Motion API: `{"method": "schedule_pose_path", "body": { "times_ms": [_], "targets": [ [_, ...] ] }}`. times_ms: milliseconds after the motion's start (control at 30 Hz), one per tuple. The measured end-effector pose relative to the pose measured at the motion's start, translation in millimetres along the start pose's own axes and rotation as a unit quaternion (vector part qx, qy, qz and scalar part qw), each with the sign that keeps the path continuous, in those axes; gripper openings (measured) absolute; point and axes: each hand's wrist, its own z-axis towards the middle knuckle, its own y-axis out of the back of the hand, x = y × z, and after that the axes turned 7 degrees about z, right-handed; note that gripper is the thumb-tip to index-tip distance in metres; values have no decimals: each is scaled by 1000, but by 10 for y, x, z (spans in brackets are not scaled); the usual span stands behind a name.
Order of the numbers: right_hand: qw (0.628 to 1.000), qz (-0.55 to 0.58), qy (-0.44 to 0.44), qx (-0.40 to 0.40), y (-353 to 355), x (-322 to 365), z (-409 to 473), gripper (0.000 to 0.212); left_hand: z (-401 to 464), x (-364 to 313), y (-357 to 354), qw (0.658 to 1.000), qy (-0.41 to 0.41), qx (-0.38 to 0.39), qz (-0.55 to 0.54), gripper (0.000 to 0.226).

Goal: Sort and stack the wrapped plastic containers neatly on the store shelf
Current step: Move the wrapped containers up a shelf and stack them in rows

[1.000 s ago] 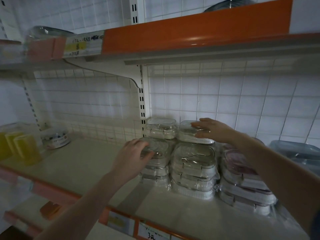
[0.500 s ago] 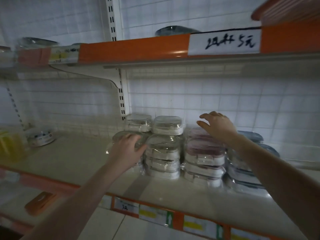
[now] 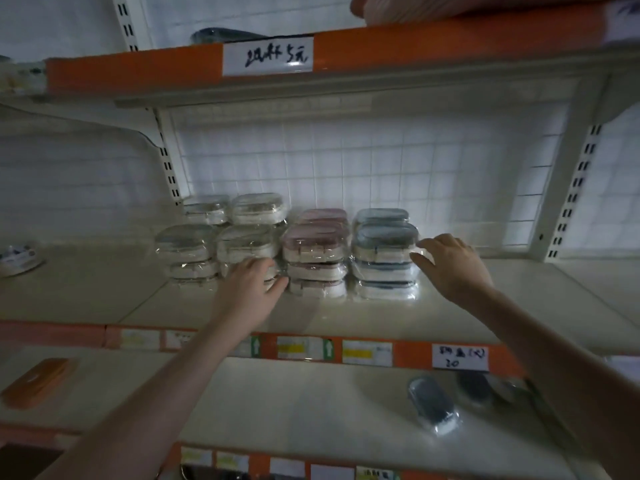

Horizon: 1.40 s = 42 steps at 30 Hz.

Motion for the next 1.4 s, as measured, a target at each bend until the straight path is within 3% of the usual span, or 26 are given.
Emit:
{"method": "schedule_pose_path", "body": {
  "times_ms": [233,700,1067,1400],
  "targets": [
    [997,0,-72,-7,38,-160,-911,44,-475,-106,-112,998,-43,16,-30,44],
    [988,-4,-155,-4,170,-580,-2332,32,-1434,-586,-449,991,-80,74,-78,47],
    [975,5,-213,58,39,-1983,-2906,36,-1914,-1828,-1434,980,-91,161,-71,49],
    [973,27,-195,119,-323,-2894,-2789,38,-1980,-2547,-2380,982,-50,172,-56,49]
  ]
}}
